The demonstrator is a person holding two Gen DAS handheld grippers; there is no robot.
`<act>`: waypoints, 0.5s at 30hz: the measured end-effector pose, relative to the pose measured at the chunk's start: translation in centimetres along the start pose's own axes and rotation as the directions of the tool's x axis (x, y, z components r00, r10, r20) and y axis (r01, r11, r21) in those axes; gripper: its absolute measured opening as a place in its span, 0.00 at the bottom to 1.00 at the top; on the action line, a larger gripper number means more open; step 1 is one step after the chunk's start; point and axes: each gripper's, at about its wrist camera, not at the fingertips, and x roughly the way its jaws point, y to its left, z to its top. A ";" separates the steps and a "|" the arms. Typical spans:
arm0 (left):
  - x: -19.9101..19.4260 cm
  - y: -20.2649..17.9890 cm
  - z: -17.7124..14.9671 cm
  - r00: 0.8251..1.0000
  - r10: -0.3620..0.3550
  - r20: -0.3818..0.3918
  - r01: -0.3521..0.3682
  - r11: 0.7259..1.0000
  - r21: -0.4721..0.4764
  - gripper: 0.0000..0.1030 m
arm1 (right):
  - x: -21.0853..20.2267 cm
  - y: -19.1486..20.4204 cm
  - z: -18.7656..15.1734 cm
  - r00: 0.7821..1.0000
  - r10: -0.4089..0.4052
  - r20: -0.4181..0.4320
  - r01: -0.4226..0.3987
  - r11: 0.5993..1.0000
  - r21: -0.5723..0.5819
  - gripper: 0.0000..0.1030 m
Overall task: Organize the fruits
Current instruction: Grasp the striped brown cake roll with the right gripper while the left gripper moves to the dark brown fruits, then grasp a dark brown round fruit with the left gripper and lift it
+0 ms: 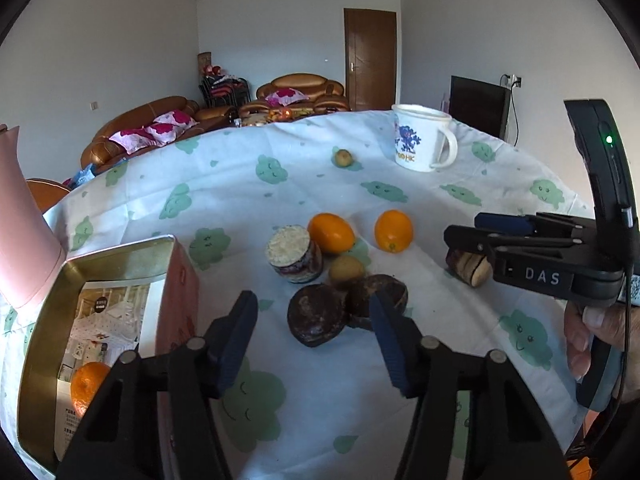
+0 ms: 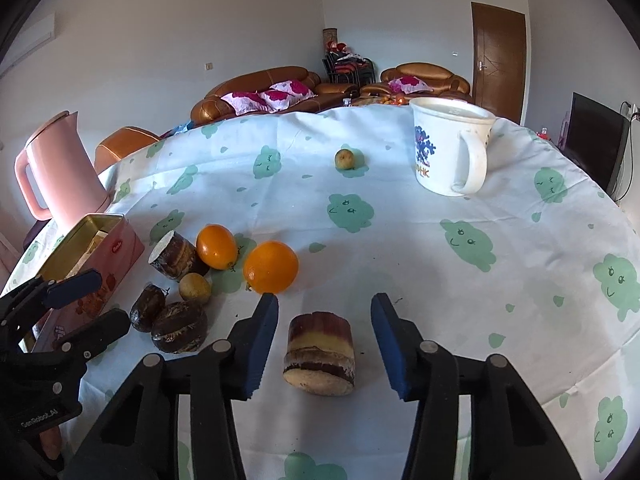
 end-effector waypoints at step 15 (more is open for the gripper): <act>3.5 1.4 0.3 0.982 -0.127 -0.136 0.115 0.989 -0.098 0.51 | 2.2 0.4 0.0 0.992 0.037 -0.121 -0.041 0.999 -0.025 0.44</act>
